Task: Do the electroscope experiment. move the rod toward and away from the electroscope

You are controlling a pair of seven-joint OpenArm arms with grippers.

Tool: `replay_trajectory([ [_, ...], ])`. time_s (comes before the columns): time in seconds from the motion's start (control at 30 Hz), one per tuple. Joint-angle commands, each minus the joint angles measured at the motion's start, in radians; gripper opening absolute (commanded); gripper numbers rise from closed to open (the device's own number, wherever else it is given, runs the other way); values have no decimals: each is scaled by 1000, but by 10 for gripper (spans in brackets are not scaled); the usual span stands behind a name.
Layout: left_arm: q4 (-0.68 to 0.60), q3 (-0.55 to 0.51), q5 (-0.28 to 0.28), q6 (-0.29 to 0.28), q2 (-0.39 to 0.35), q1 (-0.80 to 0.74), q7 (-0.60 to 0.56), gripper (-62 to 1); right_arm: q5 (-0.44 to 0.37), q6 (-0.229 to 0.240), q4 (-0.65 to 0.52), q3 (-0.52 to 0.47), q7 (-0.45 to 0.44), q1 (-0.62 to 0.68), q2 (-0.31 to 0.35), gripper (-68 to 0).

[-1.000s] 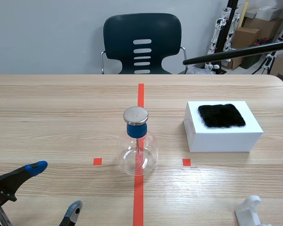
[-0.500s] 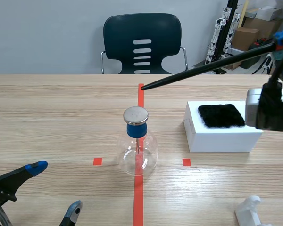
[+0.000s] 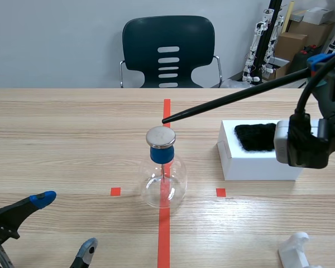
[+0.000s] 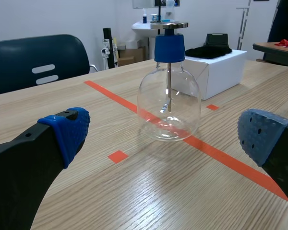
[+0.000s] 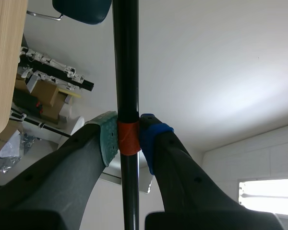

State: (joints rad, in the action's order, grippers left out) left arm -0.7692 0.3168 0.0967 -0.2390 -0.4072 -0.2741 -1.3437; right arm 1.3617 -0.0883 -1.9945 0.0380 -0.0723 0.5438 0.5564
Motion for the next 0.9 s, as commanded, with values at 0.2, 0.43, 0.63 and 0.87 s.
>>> replay_trajectory([
  [0.2,-11,-1,-6,-3,-1,0,-21,14,5,11,-14,-8,19,-10,3,-665],
  [0.43,-11,-1,-6,-3,-1,0,-21,14,4,11,-14,-8,22,-10,3,-665],
  [0.63,-11,-1,-6,-3,-1,0,-21,14,-10,3,-17,-13,23,-9,3,-665],
  [0.87,-11,-1,-6,-3,-1,0,-21,14,-143,-63,-90,-117,22,61,-1,-665],
])
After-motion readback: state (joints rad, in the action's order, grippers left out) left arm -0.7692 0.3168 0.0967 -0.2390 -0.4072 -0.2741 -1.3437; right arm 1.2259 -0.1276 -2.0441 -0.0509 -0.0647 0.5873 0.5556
